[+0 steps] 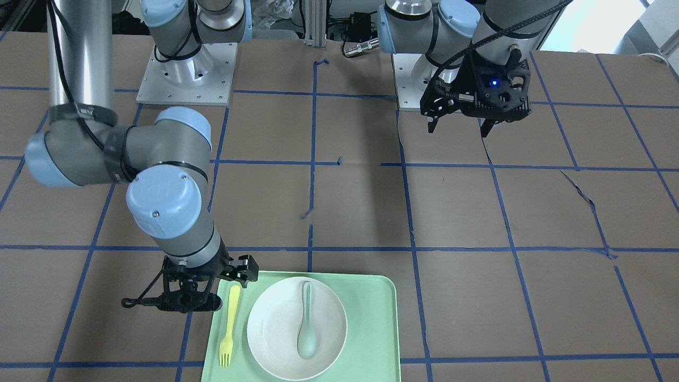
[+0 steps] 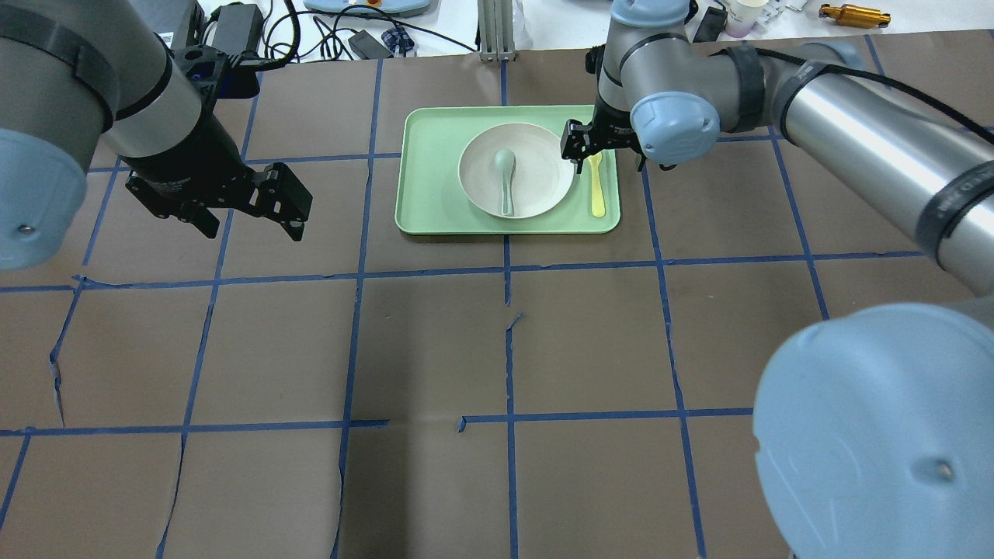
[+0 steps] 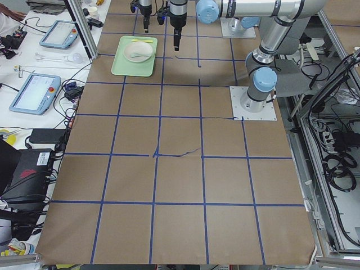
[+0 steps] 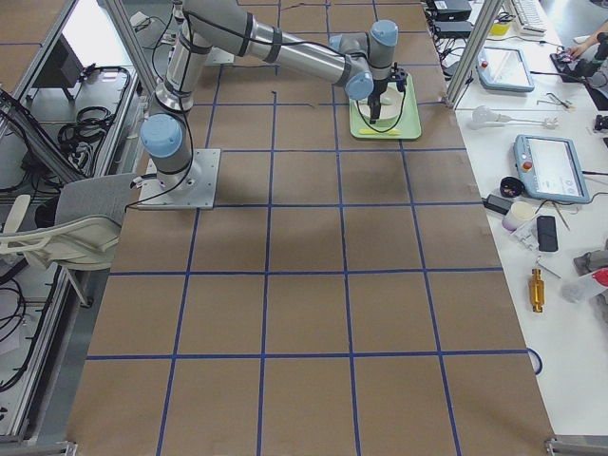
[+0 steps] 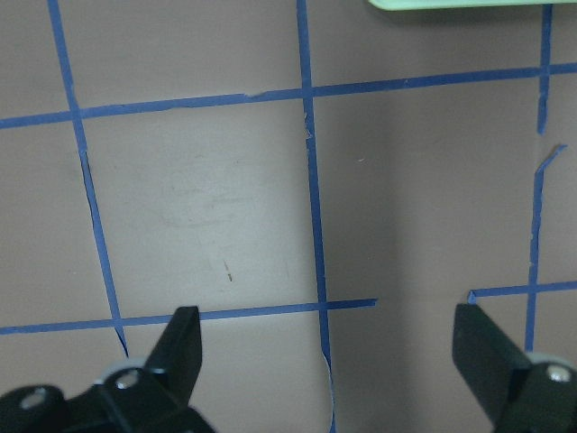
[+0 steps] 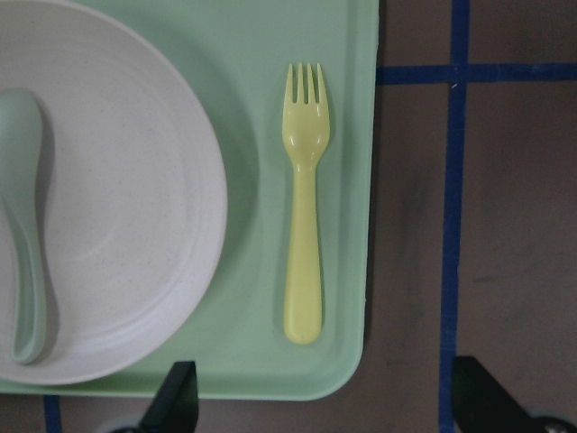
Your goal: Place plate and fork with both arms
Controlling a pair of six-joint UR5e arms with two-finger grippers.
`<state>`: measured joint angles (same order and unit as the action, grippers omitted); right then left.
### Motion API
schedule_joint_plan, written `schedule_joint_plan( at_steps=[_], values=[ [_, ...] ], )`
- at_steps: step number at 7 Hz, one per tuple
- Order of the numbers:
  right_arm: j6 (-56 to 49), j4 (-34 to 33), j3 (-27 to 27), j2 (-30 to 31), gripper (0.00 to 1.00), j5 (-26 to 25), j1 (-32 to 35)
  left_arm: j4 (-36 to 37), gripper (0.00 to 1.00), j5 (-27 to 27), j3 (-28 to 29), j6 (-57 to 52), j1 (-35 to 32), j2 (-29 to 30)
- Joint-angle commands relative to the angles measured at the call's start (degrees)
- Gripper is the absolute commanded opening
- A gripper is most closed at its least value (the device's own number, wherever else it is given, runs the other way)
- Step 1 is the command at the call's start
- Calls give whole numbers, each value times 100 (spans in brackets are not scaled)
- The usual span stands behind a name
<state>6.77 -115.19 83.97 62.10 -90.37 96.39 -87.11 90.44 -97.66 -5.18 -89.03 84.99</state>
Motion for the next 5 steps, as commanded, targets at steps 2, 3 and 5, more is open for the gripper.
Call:
schedule_joint_plan(
  at_steps=[2,3,5],
  values=[
    [-149,1198,57,1449,100,-183,-76,1,100,0,-8,18,0,44],
    [-298,1332,145,1768,99,-182,-103,-16,100,17,-8,-17,0,27],
    [-299,1831,198,2165,97,-183,-85,-34,100,44,-16,-18,0,-44]
  ],
)
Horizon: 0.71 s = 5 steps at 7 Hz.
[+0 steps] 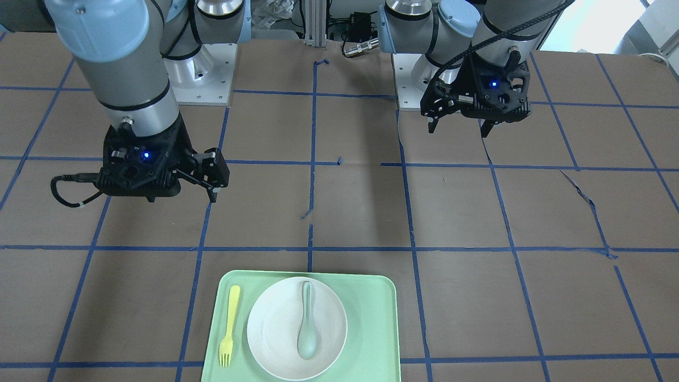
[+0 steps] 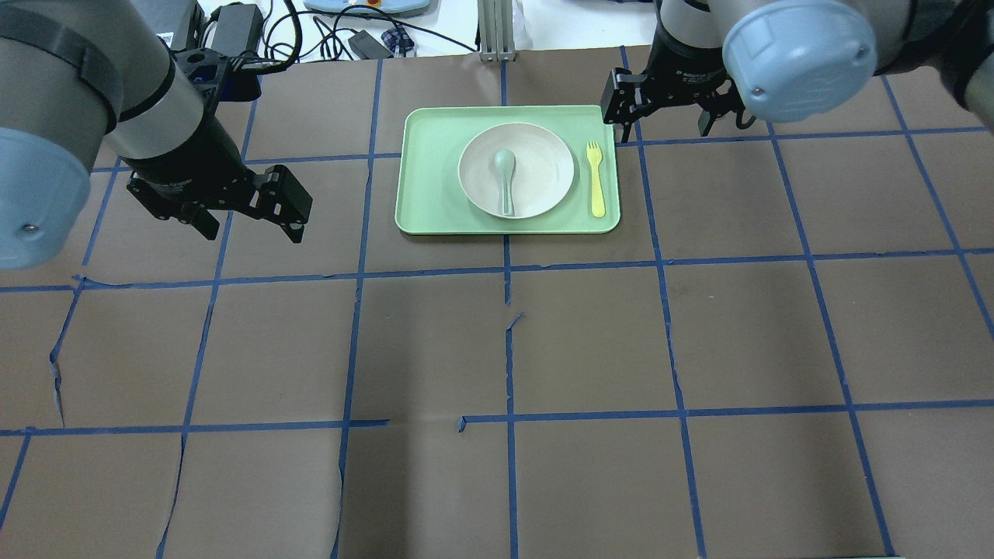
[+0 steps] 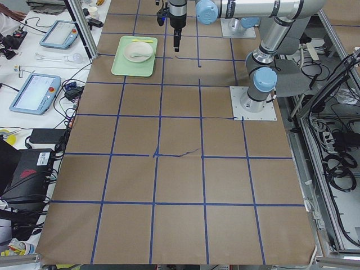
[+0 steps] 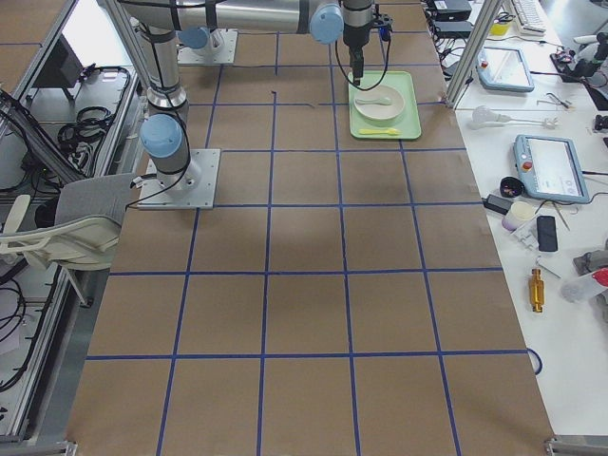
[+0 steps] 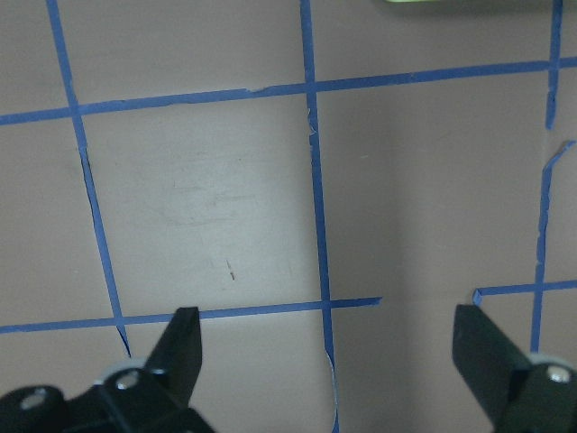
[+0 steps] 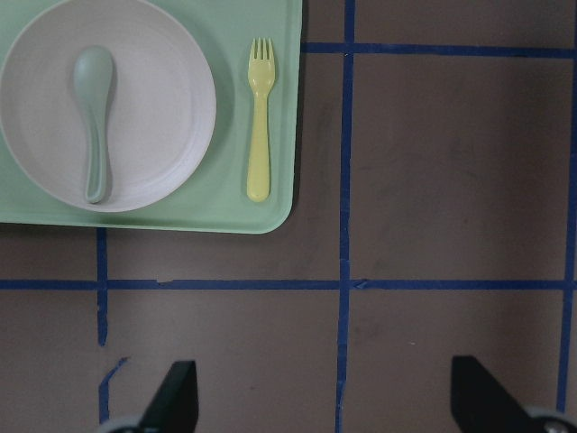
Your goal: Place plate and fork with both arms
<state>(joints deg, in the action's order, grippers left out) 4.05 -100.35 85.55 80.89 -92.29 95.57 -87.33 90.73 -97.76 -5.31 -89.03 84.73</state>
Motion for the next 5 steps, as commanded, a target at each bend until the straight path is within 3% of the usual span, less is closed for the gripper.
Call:
schedule_joint_plan(
  at_steps=[1,5],
  values=[
    [-18,358,75,322,97,9,6,-30,100,14,-15,-22,0,0],
    [35,885,-100,340,100,0,15,5,100,384,-147,-23,0,8]
  ],
)
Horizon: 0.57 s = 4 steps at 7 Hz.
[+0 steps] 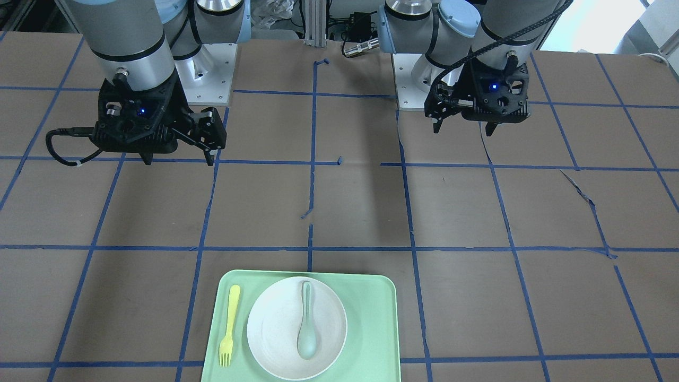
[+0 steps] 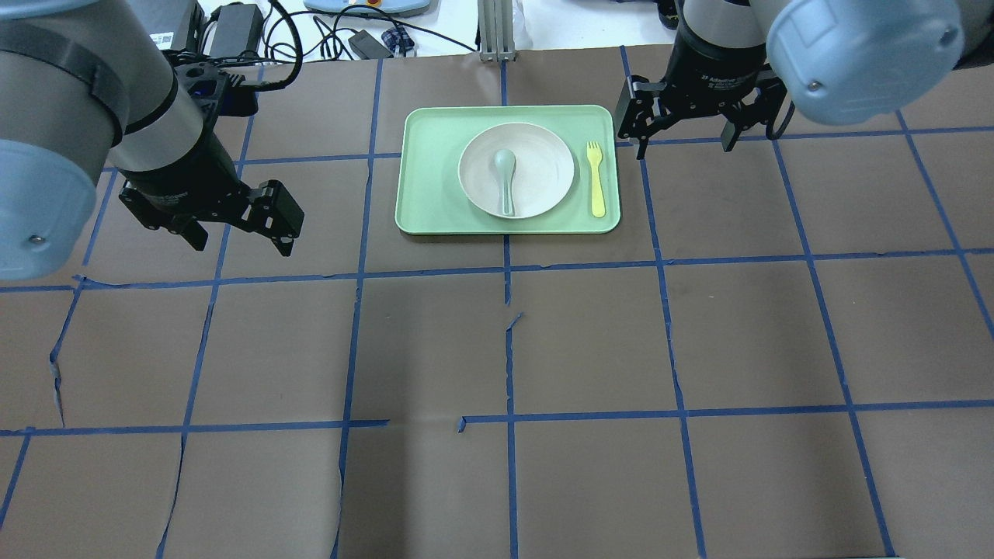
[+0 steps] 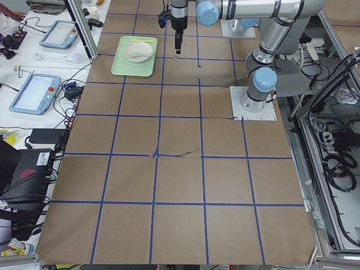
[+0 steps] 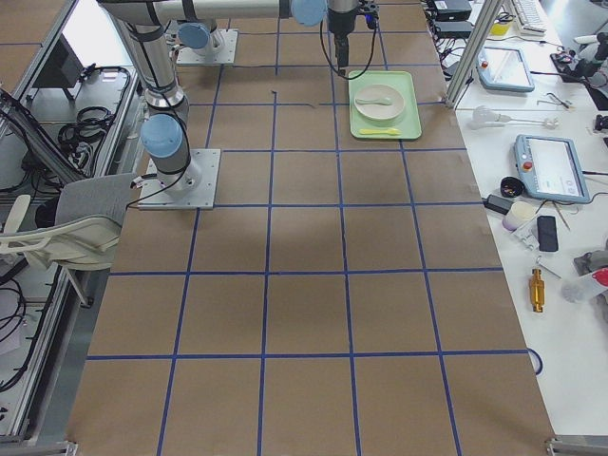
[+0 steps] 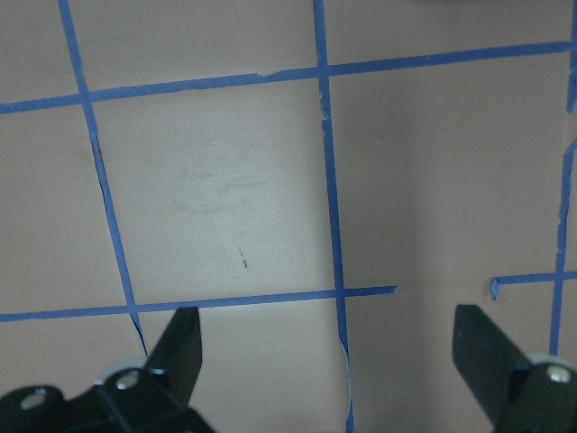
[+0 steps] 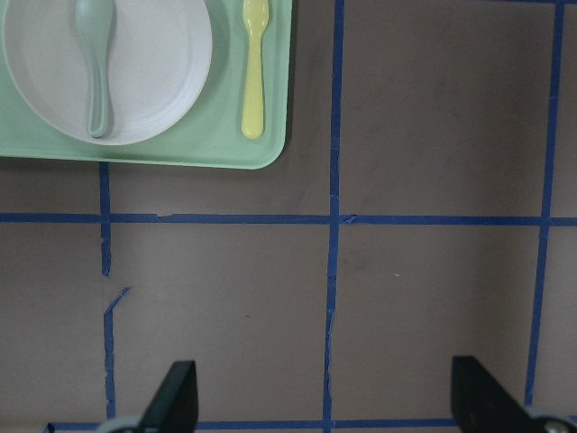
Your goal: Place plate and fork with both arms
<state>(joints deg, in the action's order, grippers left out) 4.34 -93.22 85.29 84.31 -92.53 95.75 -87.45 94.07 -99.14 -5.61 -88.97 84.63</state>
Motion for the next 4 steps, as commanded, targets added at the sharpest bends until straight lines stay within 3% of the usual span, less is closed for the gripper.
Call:
schedule_joint_plan(
  at_steps=[1,4],
  values=[
    [14,164,-66,-11,100,33,5,26,100,6,0,25,-6,62],
    [23,137,-74,-46,100,42,5,44,100,15,0,-18,-6,72]
  ],
)
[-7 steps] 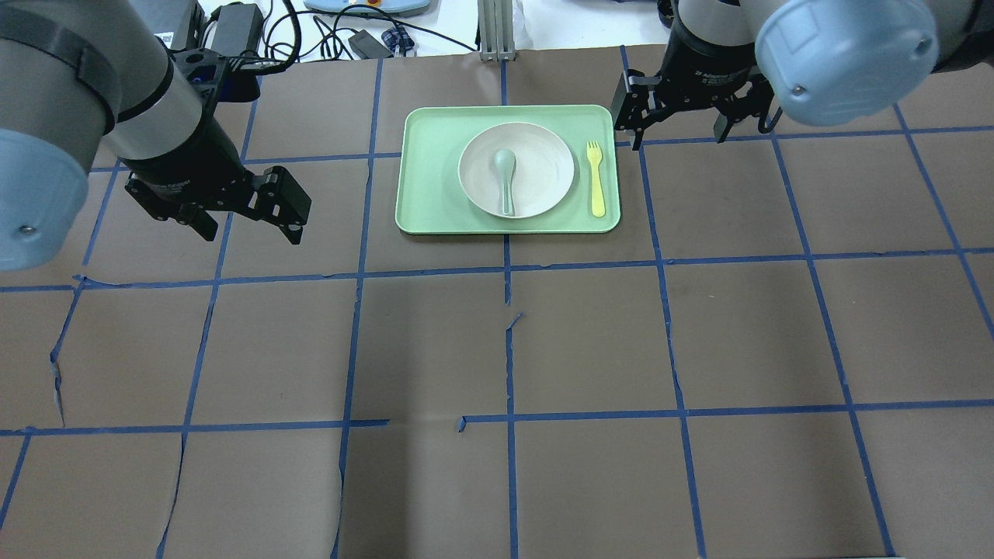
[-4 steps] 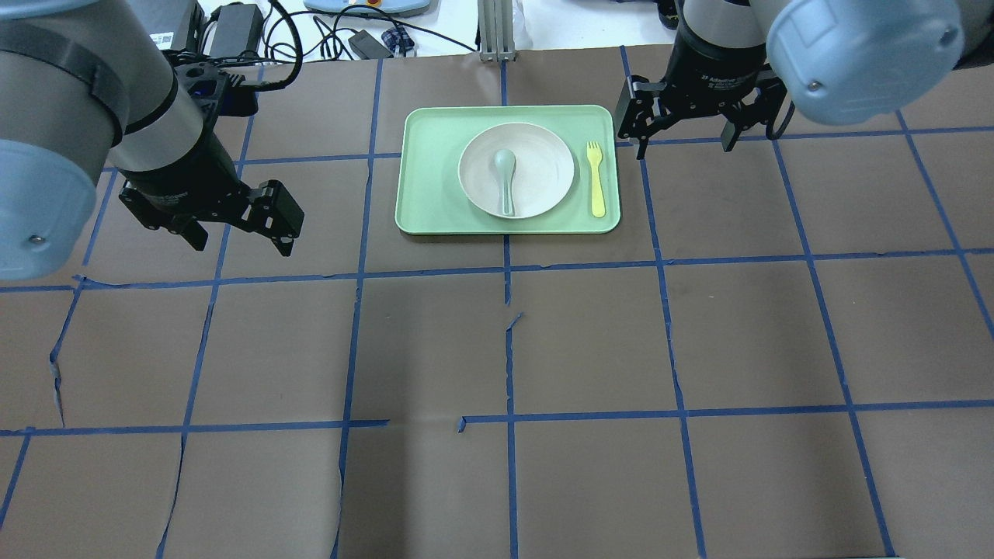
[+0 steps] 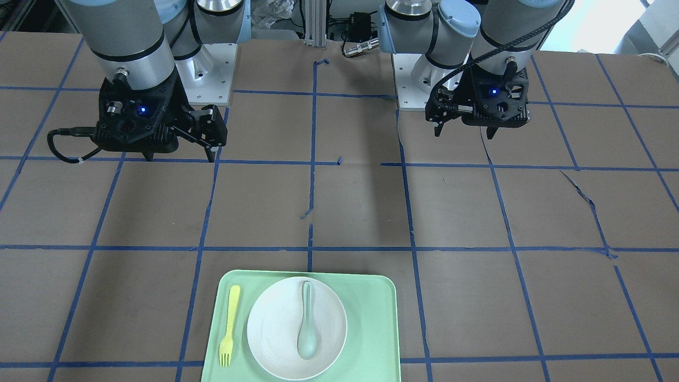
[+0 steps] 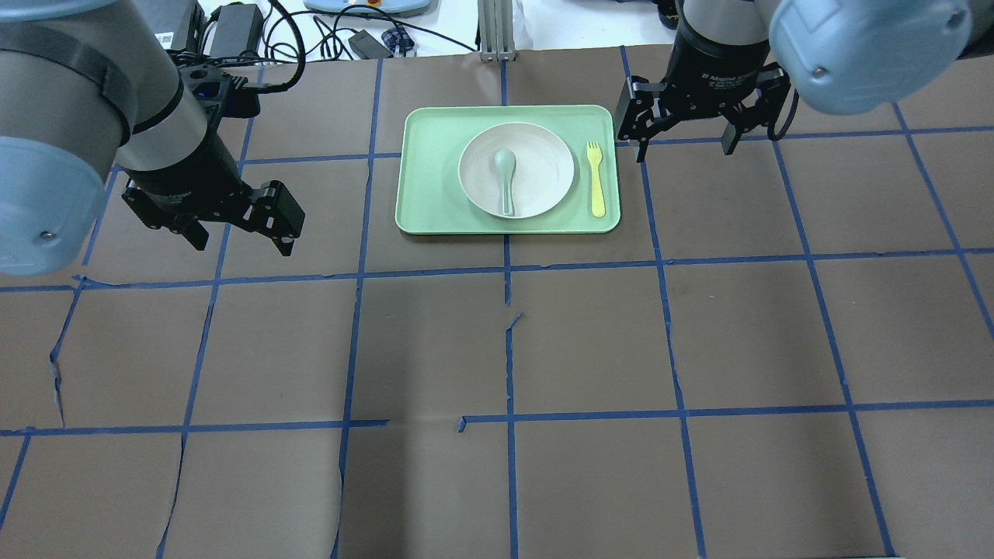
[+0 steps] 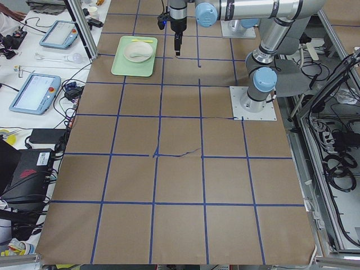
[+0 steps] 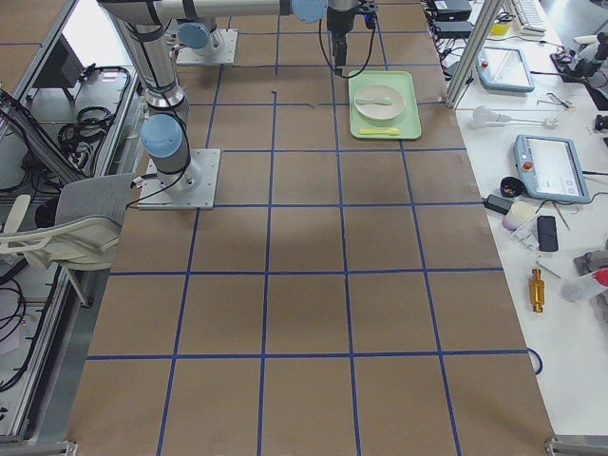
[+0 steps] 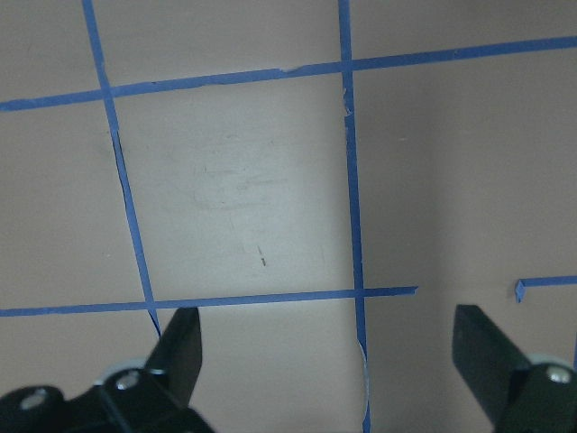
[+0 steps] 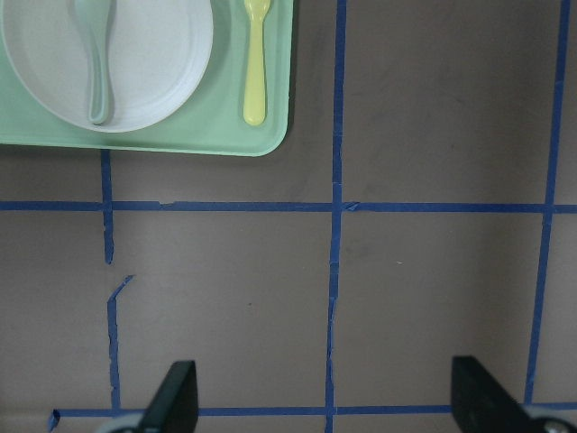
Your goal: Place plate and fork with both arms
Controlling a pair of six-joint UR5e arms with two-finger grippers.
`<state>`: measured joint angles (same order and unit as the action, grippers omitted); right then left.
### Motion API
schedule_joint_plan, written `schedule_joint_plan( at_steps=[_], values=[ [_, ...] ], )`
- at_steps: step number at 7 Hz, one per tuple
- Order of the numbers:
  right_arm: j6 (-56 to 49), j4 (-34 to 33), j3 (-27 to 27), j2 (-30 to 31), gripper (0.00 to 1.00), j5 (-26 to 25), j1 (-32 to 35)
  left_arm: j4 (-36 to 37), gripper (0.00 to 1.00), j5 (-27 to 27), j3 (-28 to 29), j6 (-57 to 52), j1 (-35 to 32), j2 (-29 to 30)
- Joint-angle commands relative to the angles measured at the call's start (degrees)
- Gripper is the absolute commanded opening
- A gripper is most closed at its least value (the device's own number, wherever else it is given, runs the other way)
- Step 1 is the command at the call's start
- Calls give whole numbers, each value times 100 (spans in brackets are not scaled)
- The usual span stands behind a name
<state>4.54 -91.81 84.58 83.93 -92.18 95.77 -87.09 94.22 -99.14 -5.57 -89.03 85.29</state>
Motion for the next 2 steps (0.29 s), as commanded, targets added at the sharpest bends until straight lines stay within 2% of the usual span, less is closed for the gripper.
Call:
schedule_joint_plan(
  at_steps=[1,2],
  values=[
    [3,-4,-3,-8,100,-2,3,-1,100,-9,-8,-23,0,-3],
    [3,-4,-3,-8,100,-2,3,8,100,-9,9,-23,0,5]
  ],
)
